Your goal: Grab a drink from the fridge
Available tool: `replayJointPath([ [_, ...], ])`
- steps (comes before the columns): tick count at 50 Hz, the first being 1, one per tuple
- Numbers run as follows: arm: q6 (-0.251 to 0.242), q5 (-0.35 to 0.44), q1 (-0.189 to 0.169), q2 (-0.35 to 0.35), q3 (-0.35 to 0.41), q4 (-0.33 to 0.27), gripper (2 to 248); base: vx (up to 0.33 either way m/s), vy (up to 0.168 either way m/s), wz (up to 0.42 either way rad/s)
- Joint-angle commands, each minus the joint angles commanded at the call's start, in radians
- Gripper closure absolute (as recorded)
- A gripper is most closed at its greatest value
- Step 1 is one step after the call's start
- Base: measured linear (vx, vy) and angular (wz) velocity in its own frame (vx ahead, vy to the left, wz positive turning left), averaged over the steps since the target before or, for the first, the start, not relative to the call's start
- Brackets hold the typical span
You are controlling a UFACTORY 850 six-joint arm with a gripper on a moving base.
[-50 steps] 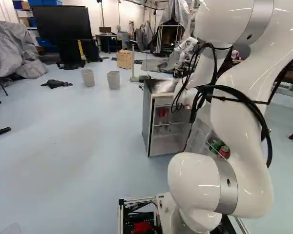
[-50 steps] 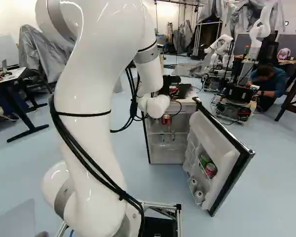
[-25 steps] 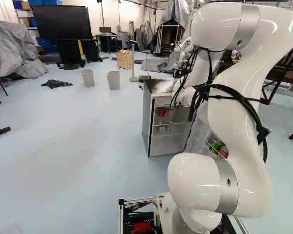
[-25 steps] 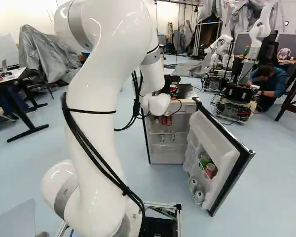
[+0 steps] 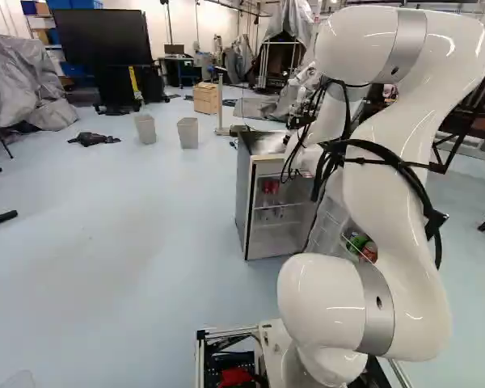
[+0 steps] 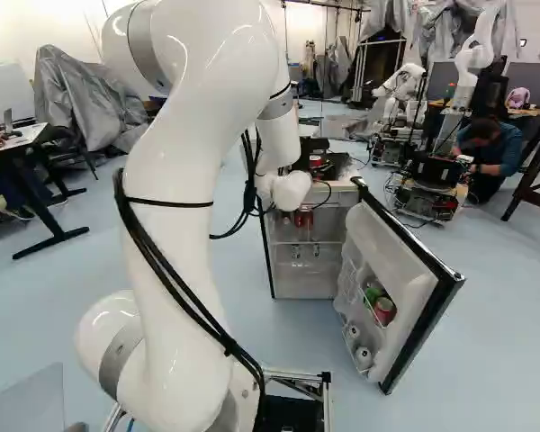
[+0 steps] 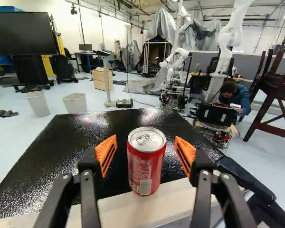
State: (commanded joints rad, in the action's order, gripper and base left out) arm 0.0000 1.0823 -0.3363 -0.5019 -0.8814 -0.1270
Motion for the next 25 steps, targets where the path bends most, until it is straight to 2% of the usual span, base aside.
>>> replayJointPath([
  [1, 0.000, 0.000, 0.000, 0.000, 0.000, 0.000, 53, 0.000, 0.000, 0.000],
  [6, 0.000, 0.000, -0.001, 0.006, 0.008, 0.000, 53, 0.000, 0.000, 0.000],
  [7, 0.000, 0.000, -0.002, 0.009, 0.011, 0.000, 16, 0.000, 0.000, 0.000],
  [11, 0.000, 0.000, -0.003, 0.021, 0.027, 0.000, 16, 0.000, 0.000, 0.000],
  [12, 0.000, 0.000, -0.004, 0.025, 0.032, 0.000, 3, 0.000, 0.000, 0.000],
  [25, 0.000, 0.000, -0.012, 0.080, 0.104, 0.000, 3, 0.000, 0.000, 0.000],
])
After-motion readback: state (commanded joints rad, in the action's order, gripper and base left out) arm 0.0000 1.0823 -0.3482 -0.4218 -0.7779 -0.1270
